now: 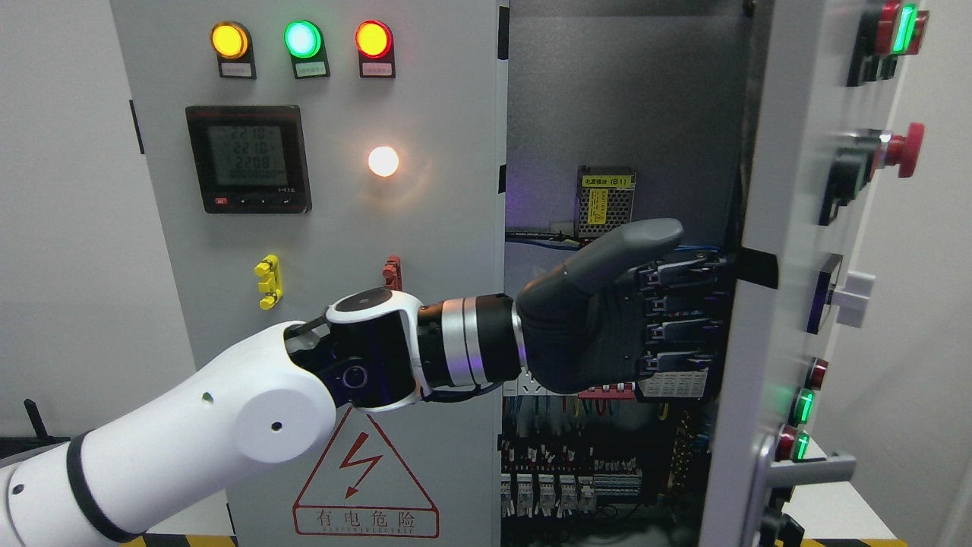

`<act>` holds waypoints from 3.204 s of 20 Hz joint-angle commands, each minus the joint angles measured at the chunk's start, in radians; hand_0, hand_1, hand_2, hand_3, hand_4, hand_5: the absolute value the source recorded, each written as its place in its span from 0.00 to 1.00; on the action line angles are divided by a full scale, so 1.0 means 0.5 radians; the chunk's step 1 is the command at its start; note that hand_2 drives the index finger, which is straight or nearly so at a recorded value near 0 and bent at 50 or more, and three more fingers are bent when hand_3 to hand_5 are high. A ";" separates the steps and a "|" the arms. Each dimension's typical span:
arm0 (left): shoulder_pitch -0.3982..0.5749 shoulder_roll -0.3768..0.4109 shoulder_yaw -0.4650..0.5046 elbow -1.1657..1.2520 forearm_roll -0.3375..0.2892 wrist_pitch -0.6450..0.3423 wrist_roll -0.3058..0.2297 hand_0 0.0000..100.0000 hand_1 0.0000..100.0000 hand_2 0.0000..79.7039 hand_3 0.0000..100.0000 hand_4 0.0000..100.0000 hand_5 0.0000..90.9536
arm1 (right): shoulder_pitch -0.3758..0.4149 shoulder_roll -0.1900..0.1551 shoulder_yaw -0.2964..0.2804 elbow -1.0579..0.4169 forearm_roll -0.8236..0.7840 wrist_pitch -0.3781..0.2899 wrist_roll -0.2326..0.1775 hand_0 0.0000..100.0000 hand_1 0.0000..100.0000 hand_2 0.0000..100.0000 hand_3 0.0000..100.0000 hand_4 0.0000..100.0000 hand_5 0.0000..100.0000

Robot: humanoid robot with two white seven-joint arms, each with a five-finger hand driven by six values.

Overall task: Open door with both hands
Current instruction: 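Push the ajar button-covered door farther open with the left hand, then withdraw the left hand down and out of the cabinet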

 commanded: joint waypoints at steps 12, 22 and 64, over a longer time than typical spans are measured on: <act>-0.195 -0.735 -0.023 0.200 -0.103 -0.008 0.399 0.12 0.39 0.00 0.00 0.00 0.00 | 0.000 0.000 -0.001 0.000 0.000 0.004 0.000 0.12 0.39 0.00 0.00 0.00 0.00; -0.229 -0.796 -0.068 0.231 -0.070 -0.036 0.473 0.12 0.39 0.00 0.00 0.00 0.00 | 0.000 0.000 -0.001 0.000 0.000 0.001 0.000 0.12 0.39 0.00 0.00 0.00 0.00; 2.597 1.526 1.874 -0.475 -0.833 -0.073 -0.579 0.12 0.39 0.00 0.00 0.00 0.00 | 0.000 0.000 0.002 0.000 0.000 0.001 0.000 0.12 0.39 0.00 0.00 0.00 0.00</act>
